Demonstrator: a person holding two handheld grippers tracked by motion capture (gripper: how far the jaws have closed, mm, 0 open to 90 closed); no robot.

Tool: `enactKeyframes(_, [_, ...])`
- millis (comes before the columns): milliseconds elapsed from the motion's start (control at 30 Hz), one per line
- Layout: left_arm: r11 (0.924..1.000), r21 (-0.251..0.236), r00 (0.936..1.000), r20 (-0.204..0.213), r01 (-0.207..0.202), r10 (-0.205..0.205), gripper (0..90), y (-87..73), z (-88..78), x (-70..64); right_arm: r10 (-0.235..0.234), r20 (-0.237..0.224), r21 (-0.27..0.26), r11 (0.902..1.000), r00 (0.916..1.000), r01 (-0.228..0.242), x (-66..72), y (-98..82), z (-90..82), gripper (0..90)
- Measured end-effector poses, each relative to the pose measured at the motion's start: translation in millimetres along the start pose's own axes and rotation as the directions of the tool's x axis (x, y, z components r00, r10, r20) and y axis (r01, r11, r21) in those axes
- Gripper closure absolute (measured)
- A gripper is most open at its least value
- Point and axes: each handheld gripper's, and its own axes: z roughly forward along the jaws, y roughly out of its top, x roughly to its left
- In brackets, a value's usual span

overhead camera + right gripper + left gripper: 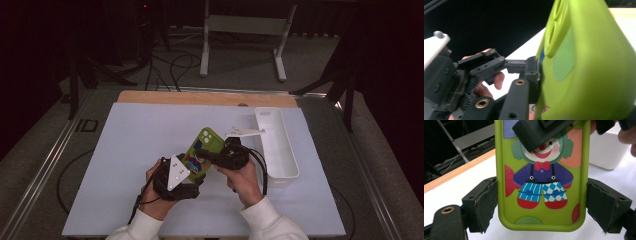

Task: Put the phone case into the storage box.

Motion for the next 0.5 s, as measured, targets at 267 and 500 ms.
enactKeyframes(267, [0.9999,0.009,1.0,-0.008,-0.006,0.006,15.9,-0.4,0.9,0.2,-0.02,-0.009,0.006,0.9998,0.9998,0.02,3.0,0.3,1.0,87.9])
enactKeyframes(500, [1.0,0.001,1.0,0.004,-0.001,0.001,15.8,-0.8,0.5,1.3,-0.06,0.003,0.021,0.998,0.9982,0.06,9.0,1.6,1.1,88.8])
